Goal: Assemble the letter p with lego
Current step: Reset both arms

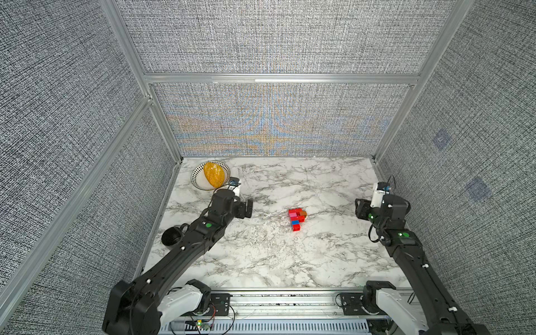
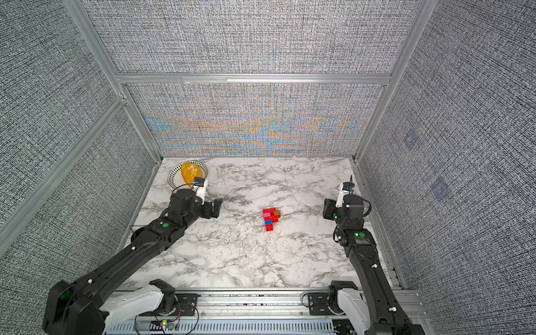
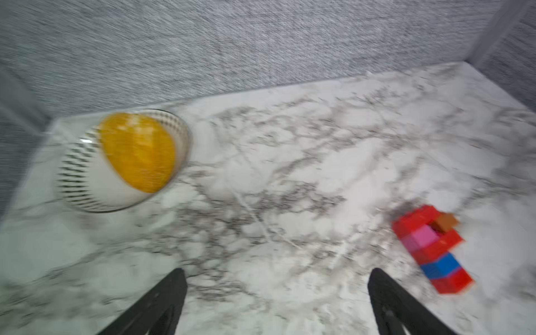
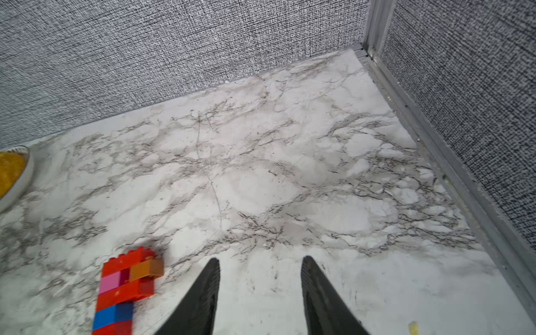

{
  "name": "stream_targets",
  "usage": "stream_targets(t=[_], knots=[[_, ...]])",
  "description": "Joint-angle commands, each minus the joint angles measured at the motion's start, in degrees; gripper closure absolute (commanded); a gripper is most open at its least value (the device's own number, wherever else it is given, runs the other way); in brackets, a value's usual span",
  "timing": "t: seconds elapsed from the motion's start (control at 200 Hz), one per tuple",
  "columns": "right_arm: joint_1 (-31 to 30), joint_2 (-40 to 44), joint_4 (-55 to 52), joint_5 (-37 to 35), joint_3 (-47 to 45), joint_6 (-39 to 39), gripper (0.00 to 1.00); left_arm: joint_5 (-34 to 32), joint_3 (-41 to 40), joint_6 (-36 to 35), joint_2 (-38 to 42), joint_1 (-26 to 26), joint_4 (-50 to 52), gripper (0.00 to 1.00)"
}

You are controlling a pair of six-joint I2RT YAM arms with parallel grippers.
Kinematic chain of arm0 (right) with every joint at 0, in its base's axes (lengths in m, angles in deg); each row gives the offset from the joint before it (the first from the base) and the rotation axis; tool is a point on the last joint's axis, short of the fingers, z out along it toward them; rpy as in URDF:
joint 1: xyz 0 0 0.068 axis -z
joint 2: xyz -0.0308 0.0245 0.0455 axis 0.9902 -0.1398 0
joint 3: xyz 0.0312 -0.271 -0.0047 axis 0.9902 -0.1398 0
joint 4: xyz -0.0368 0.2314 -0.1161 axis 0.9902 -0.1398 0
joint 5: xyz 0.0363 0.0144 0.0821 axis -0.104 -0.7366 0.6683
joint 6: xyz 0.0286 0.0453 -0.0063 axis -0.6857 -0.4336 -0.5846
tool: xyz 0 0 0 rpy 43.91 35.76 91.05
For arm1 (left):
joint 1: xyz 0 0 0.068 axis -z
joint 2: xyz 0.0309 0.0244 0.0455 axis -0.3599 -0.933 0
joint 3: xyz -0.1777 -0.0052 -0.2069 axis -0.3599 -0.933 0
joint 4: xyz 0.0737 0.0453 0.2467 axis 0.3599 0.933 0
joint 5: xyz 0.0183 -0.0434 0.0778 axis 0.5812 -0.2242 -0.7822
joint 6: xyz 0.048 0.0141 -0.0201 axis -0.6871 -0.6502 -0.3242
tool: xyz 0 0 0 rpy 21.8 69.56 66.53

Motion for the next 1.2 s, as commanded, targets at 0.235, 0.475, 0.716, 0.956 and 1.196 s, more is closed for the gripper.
stream_targets(t=[0.235, 0.475, 0.716, 0.956, 1.196], knots=[[-0.58, 0.92, 57.97, -5.69, -29.03, 10.87, 0.50, -21.62, -20.16, -11.14, 2.01, -8.37, -31.56, 0.00], [-1.18, -18.14, 94.24, -7.61, -40.67, 12.84, 0.50, -13.80, -25.70, -13.27, -12.65, -11.15, -53.71, 0.00], [-1.28, -41.45, 107.11, -0.64, -32.93, 13.36, 0.48, 3.78, -20.41, -9.28, -25.45, -20.88, -55.54, 0.00], [0.15, -38.43, 80.35, 2.98, -21.03, 13.21, 0.40, 10.49, -14.06, -7.90, -26.33, -24.45, -43.76, 0.00], [-0.08, -37.91, 79.49, 2.55, -21.05, 13.37, 0.02, 10.57, -14.15, -8.18, -26.09, -24.42, -43.90, 0.00]])
